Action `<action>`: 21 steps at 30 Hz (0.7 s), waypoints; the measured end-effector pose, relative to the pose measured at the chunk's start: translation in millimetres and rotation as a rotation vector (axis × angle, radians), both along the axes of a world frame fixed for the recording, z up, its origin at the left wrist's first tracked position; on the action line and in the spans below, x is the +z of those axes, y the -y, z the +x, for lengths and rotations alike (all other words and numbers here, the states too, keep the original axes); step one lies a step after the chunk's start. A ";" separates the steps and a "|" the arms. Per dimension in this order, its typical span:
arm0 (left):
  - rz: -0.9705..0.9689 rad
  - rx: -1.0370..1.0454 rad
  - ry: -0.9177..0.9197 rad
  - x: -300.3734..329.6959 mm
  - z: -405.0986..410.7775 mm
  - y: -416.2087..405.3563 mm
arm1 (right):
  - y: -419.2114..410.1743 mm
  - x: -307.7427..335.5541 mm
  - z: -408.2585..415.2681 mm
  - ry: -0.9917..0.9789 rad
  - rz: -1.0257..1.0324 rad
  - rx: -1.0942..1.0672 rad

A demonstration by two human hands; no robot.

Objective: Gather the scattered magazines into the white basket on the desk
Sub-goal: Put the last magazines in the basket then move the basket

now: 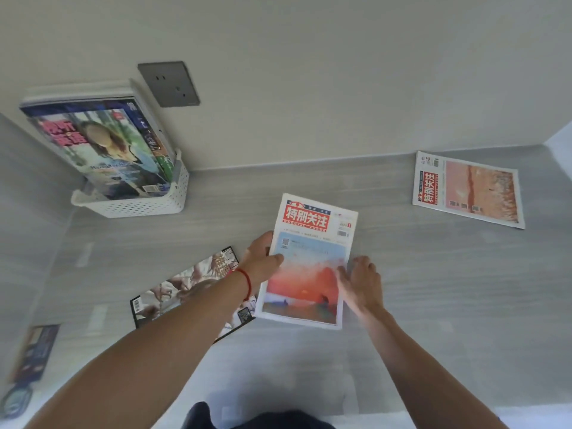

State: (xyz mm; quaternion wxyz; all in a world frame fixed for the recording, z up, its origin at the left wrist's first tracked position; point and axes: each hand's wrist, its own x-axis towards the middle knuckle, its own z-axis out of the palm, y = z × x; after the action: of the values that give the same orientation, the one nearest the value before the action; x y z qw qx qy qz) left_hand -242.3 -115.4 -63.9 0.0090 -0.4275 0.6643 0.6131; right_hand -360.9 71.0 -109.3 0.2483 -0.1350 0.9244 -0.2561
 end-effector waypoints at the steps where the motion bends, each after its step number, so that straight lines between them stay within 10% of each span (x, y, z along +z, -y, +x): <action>1: 0.015 0.015 -0.041 6.9 8.0 10.4 | 5.6 4.5 -0.4 0.061 -0.124 -0.032; 7: 0.052 0.055 -0.205 42.8 67.8 90.5 | 70.7 46.8 20.1 0.150 -0.544 -0.001; 21: -0.592 0.254 -0.153 127.9 222.6 334.0 | 338.3 166.3 119.8 -0.246 -0.614 0.313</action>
State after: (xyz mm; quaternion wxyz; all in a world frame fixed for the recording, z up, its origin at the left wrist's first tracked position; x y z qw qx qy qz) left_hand -19.7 -449.4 64.1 -0.2420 -0.4436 0.7538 0.4201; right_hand -241.1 -267.3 57.1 0.1195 -0.3726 0.7956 -0.4625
